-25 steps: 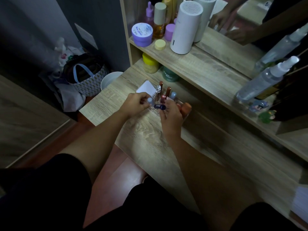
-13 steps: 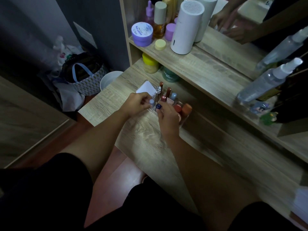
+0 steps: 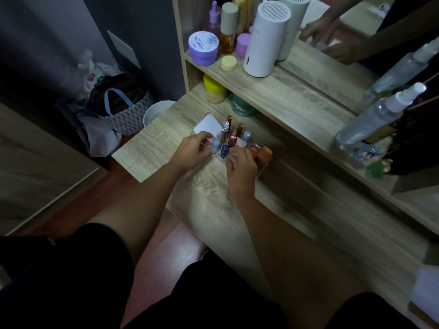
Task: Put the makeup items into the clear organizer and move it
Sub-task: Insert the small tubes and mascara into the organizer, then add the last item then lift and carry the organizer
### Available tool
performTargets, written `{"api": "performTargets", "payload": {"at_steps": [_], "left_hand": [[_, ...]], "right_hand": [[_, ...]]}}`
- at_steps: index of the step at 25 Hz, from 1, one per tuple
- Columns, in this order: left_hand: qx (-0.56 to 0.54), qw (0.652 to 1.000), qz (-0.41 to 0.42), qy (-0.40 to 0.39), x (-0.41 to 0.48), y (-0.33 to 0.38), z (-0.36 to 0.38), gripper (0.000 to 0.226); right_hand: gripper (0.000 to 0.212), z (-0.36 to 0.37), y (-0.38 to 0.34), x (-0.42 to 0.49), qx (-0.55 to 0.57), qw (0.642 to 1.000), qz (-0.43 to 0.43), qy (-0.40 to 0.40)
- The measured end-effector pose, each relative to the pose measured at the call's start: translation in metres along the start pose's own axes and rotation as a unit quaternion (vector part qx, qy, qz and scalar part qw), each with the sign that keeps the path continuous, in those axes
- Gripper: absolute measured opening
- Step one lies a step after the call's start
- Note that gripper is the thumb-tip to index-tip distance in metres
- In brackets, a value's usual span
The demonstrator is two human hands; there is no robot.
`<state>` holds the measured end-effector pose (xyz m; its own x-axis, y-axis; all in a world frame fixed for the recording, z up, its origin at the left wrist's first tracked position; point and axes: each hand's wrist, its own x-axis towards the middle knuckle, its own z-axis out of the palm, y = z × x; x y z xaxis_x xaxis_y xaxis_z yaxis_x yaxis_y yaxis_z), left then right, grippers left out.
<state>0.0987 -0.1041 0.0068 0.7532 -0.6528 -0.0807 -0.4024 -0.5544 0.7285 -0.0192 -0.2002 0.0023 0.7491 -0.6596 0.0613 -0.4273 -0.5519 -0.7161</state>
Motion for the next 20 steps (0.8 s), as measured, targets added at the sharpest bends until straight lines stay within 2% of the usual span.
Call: {"api": "performTargets", "payload": {"at_steps": [4, 6, 9, 12, 14, 17, 20], "left_hand": [[0.016, 0.997, -0.032, 0.073, -0.028, -0.014, 0.015, 0.023], [0.054, 0.994, -0.036, 0.086, -0.046, -0.025, 0.027, 0.029], [0.15, 0.986, -0.042, 0.052, -0.073, -0.037, 0.049, 0.049], [0.204, 0.976, -0.078, 0.003, -0.086, -0.046, 0.068, 0.061], [0.216, 0.971, -0.098, -0.012, -0.089, -0.051, 0.075, 0.061], [0.227, 0.969, -0.101, -0.013, -0.088, -0.053, 0.079, 0.061], [0.227, 0.969, -0.099, -0.009, -0.088, -0.054, 0.079, 0.06]], "right_hand": [[0.01, -0.008, 0.013, -0.028, 0.02, 0.998, 0.047, 0.035], [0.018, -0.007, 0.015, -0.044, -0.024, 0.994, 0.105, 0.036], [0.043, -0.005, 0.018, -0.062, -0.075, 0.977, 0.197, 0.013], [0.047, -0.005, 0.027, -0.068, -0.036, 0.969, 0.245, -0.009], [0.043, -0.006, 0.034, -0.066, -0.038, 0.968, 0.248, -0.029], [0.037, -0.009, 0.037, -0.063, -0.023, 0.977, 0.208, -0.031], [0.045, -0.01, 0.032, -0.066, 0.137, 0.979, 0.15, -0.029]]}}
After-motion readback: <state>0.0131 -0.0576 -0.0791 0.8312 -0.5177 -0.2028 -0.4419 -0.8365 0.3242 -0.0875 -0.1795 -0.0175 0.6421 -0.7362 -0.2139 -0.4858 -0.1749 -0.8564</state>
